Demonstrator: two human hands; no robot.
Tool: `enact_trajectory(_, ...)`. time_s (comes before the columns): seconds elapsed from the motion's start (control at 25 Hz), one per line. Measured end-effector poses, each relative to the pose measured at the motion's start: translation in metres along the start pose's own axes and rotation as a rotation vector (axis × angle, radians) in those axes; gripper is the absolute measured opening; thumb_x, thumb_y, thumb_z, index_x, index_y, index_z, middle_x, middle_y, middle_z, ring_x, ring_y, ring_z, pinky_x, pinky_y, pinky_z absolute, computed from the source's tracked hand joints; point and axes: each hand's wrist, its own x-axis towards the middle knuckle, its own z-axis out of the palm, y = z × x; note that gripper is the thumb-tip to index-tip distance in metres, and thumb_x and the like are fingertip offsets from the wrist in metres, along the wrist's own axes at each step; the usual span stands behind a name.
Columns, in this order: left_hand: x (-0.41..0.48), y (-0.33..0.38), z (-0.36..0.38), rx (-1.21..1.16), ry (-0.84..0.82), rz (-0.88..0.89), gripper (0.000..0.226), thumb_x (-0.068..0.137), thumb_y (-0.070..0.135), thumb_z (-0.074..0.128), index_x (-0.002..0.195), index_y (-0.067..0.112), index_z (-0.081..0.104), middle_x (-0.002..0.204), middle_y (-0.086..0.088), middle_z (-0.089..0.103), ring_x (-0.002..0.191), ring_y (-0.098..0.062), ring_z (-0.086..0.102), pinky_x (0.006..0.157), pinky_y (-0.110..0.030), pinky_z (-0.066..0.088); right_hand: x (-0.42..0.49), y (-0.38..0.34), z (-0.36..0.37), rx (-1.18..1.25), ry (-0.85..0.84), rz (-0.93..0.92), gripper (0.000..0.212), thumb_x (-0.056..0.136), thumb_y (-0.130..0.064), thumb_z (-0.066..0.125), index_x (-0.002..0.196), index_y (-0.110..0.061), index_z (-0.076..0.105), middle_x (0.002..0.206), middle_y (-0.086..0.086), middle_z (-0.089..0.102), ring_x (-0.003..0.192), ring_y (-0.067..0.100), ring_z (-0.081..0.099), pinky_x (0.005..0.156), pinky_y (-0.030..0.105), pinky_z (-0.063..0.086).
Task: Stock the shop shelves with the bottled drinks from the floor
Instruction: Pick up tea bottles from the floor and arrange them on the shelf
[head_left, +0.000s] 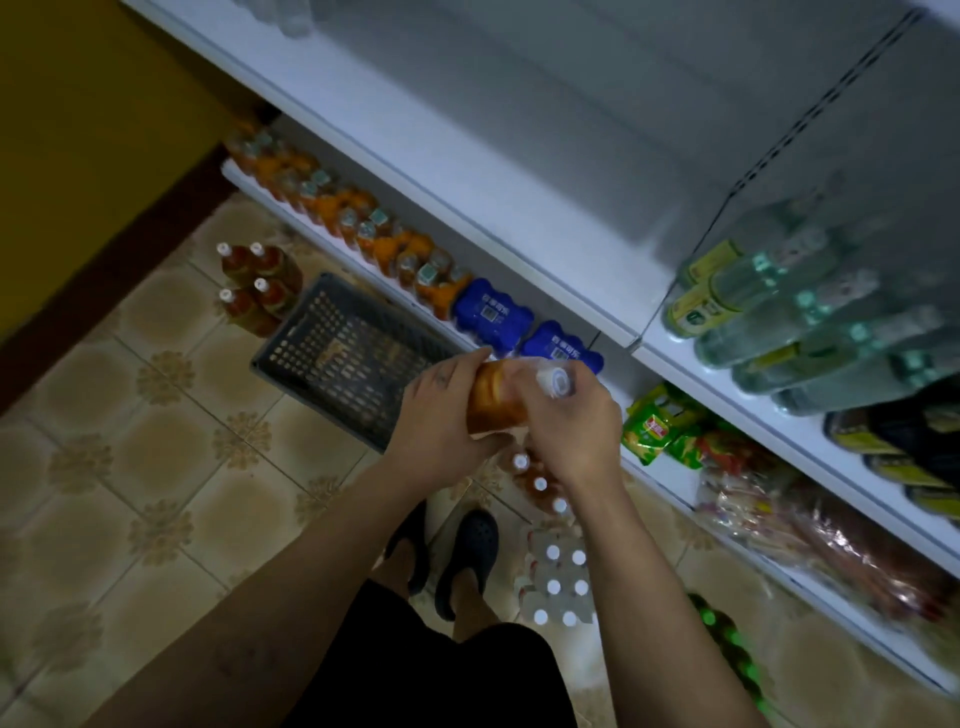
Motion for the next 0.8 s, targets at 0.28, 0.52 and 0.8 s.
enact_trajectory(0.28, -0.039, 0.044, -0.059, -0.026, 0.097, 0.014, 0.090, 0.067, 0.055, 0.078, 0.141, 0.036, 0.028, 0.135, 0.004, 0.046, 0.118, -0.015, 0.048, 0.098, -0.042, 0.046, -0.032, -0.053, -0.055, 0.007, 0.050, -0.114, 0.059, 0.069, -0.078, 0.051, 0.065, -0.019, 0.056, 0.056, -0.001, 0.063, 0.059, 0.021, 0.065, 0.060, 0.034, 0.052)
enact_trajectory(0.52, -0.059, 0.089, -0.106, -0.195, 0.174, 0.128, 0.077, 0.064, 0.051, 0.083, 0.125, 0.044, 0.036, 0.113, 0.023, 0.051, 0.100, 0.000, 0.055, 0.080, -0.024, 0.051, -0.061, -0.090, -0.092, 0.055, 0.112, -0.340, 0.069, 0.070, -0.082, 0.050, 0.071, -0.013, 0.058, 0.063, 0.005, 0.063, 0.062, 0.027, 0.062, 0.062, 0.048, 0.055)
enact_trajectory(0.8, -0.063, 0.108, -0.139, -0.626, 0.056, 0.041, 0.062, 0.067, 0.049, 0.083, 0.120, 0.043, 0.051, 0.113, 0.015, 0.066, 0.102, -0.003, 0.064, 0.090, -0.035, 0.055, -0.065, -0.122, -0.114, 0.188, -0.268, -0.442, 0.030, 0.084, -0.059, 0.065, 0.108, -0.041, 0.067, 0.099, -0.003, 0.071, 0.093, 0.014, 0.068, 0.087, 0.044, 0.057)
